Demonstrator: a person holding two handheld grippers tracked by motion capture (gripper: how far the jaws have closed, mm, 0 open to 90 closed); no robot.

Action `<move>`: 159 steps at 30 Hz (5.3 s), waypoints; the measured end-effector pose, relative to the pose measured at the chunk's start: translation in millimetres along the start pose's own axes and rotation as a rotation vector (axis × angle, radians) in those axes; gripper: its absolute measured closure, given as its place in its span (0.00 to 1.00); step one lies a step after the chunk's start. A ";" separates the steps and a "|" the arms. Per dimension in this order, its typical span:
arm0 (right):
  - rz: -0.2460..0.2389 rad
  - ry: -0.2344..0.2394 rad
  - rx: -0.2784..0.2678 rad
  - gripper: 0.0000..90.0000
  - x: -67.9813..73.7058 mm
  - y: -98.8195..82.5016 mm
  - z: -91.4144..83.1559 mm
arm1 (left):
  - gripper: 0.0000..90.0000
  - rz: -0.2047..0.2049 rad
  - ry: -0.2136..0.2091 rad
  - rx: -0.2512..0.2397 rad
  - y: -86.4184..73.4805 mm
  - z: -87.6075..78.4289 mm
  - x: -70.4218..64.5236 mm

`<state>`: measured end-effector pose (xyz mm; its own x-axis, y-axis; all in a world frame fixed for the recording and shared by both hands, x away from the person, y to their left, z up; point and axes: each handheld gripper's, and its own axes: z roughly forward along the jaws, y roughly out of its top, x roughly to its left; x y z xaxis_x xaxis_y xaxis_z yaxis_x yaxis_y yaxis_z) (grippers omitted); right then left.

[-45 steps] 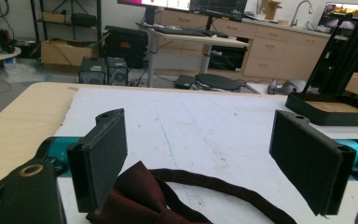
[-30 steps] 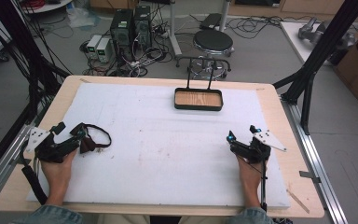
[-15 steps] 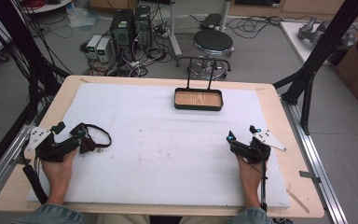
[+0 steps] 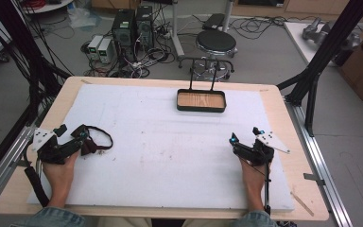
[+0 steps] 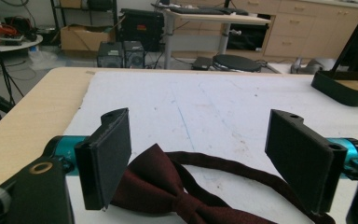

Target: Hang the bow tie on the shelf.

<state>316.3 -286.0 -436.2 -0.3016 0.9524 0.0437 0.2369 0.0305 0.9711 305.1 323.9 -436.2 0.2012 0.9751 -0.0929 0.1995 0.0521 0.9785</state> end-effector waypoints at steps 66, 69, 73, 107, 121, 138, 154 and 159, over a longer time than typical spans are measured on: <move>-0.008 0.003 0.004 0.13 0.4 0.3 0.6 | 0.86 -0.022 -0.309 0.208 41.4 27.3 -54.0; -0.002 0.004 0.000 0.13 0.0 0.4 0.5 | 0.86 -0.007 -0.345 0.194 48.6 34.8 -66.3; 0.008 0.009 -0.001 0.13 -1.7 0.3 0.2 | 0.86 0.023 -0.422 0.190 62.0 54.9 -90.6; 0.009 0.020 -0.004 0.13 -2.5 0.1 1.4 | 0.86 0.040 -0.712 0.110 160.5 204.9 -183.9; 0.004 0.024 0.000 0.13 -1.9 0.0 1.7 | 0.86 -0.016 -0.648 0.119 154.5 239.2 -183.4; 0.005 0.024 0.001 0.13 -1.3 0.1 1.9 | 0.84 0.009 -0.615 0.159 132.5 248.7 -173.0; 0.006 0.024 0.001 0.13 -1.3 0.1 1.9 | 0.79 0.023 -0.617 0.184 124.7 251.1 -169.4; 0.004 0.022 0.001 0.13 -1.5 0.1 1.9 | 0.73 0.028 -0.616 0.171 127.5 246.8 -166.4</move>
<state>318.5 -286.9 -436.6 -0.3212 0.9456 0.0524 0.2388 0.0274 0.9707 533.7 115.1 -341.4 0.7126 0.6706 -0.2061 0.3264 -0.0568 0.9435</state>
